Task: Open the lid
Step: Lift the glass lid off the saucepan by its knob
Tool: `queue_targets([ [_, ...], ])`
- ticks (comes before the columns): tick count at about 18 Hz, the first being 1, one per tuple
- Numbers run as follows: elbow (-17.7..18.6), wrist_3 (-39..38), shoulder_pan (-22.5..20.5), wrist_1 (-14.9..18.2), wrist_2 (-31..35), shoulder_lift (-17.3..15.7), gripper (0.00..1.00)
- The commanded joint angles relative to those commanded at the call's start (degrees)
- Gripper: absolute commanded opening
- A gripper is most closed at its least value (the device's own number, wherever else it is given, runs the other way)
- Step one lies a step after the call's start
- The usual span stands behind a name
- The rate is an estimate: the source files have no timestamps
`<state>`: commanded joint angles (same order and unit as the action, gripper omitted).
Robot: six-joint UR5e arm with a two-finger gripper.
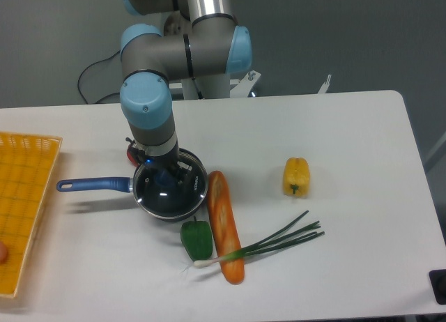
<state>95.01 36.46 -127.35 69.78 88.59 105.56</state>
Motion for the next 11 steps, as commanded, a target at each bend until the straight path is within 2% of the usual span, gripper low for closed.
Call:
queue_targets([
  [11,-0.26,10.29,-4.48,0.61,2.28,-0.18,0.42],
])
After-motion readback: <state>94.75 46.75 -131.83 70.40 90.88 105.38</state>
